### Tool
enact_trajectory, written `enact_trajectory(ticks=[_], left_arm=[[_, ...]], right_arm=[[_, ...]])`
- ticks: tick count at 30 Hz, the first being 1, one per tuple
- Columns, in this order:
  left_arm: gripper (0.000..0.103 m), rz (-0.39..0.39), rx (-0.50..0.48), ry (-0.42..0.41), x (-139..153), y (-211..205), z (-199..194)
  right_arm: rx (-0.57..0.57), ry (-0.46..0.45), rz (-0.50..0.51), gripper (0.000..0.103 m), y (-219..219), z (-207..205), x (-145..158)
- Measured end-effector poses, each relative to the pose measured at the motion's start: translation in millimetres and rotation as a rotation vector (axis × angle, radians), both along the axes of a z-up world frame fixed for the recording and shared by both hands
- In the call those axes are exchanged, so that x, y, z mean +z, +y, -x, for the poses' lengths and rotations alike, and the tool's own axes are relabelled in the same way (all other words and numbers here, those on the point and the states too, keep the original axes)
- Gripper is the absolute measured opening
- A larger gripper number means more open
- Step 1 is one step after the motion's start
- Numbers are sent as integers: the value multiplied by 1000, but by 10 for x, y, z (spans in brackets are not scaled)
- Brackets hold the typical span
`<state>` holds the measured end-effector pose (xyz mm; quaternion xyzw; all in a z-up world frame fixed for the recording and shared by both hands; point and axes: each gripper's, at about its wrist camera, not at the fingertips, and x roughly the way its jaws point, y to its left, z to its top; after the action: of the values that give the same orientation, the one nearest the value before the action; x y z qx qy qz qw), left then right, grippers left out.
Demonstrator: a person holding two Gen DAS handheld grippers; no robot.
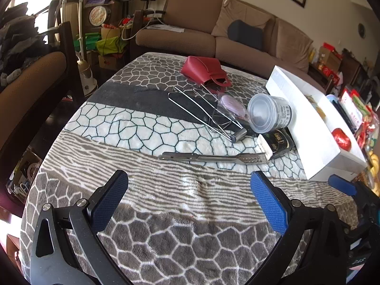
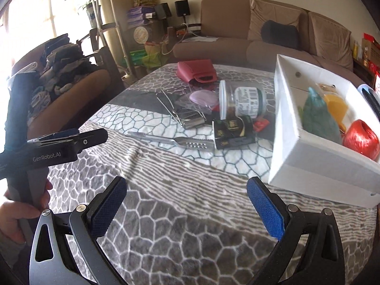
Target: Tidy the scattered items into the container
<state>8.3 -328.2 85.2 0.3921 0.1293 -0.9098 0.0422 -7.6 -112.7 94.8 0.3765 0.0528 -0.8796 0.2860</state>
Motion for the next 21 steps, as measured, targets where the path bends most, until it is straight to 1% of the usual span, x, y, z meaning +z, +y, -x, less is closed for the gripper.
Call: enact_trajectory(ticks=[3,6,7,8,9,10,11,13,14,17,20,21], left_arm=[[103,-50,15,-20,-10,-137,169],[103,-119,40,-39,-13,-309,273],[103,-125,50,-38,1,-359,293],[103,-117,58,-34,19,-407,313],[103,-101,65,-31,39,-444,340],[103,-77,72,-28,62,-479,375],[103,-54,80,-23,79,-522,403],[103,-17,104,-22,98,-610,456],[103,-16,117,-27,95,-652,465],[103,-85,119,-27,76,-765,456],[103,-123,116,-31,59,-811,466],[103,-132,115,-31,56,-819,471]], right_arm=[[9,6,-10,103,-256,210,-39],[-6,-3,1,102,-425,474,-69],[-11,-1,-5,100,-477,573,-83],[-14,3,-19,92,-533,667,-100],[-9,3,-35,88,-594,768,-121],[-1,0,-48,79,-655,868,-145],[5,-1,-61,75,-717,966,-171],[8,9,-95,75,-844,1144,-228],[11,20,-112,75,-910,1215,-256],[36,61,-196,74,-1131,1395,-380],[51,82,-286,65,-1298,1561,-523],[50,105,-306,65,-1324,1592,-537]])
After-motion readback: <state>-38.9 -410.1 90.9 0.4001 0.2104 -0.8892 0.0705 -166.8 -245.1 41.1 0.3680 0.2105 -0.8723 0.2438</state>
